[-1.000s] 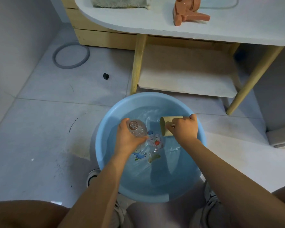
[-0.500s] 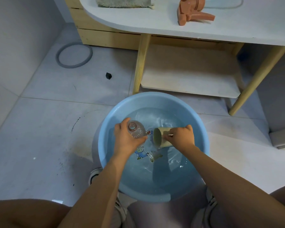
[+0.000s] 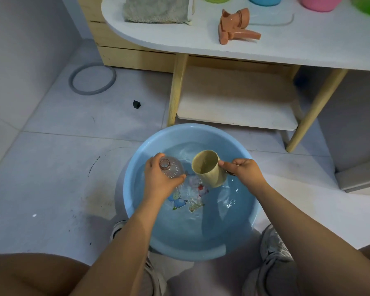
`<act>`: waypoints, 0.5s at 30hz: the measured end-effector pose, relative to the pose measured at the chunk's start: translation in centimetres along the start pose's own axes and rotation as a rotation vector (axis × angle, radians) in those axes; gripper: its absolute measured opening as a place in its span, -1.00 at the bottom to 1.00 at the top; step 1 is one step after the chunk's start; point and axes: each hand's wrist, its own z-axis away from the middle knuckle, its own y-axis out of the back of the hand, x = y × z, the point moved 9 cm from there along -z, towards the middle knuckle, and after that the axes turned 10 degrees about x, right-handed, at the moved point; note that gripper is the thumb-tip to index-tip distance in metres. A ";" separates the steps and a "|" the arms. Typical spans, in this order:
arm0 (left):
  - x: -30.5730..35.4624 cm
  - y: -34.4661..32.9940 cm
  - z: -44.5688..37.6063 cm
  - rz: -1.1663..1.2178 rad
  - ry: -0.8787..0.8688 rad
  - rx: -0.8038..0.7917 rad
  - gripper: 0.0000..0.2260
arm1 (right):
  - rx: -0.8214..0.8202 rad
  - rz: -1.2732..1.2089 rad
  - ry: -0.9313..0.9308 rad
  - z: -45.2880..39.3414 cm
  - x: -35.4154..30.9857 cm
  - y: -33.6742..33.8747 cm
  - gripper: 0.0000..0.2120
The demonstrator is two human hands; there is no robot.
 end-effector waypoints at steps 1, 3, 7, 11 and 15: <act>-0.1 0.0 -0.1 0.004 0.012 -0.005 -0.26 | -0.004 -0.025 0.007 0.0 -0.4 0.0 -0.45; 0.3 -0.2 0.1 -0.001 0.008 -0.024 -0.27 | -0.004 -0.057 0.028 0.1 -1.3 0.3 -0.45; 1.0 -1.0 0.6 -0.021 -0.030 -0.063 -0.25 | 0.013 -0.042 0.070 0.6 -3.9 1.3 -0.46; 1.1 -1.5 0.7 -0.043 -0.036 -0.102 -0.21 | 0.013 -0.023 0.149 1.2 -7.0 1.7 -0.47; 1.3 -1.8 0.6 -0.072 -0.048 -0.113 -0.21 | 0.000 0.026 0.235 1.8 -9.2 1.5 -0.47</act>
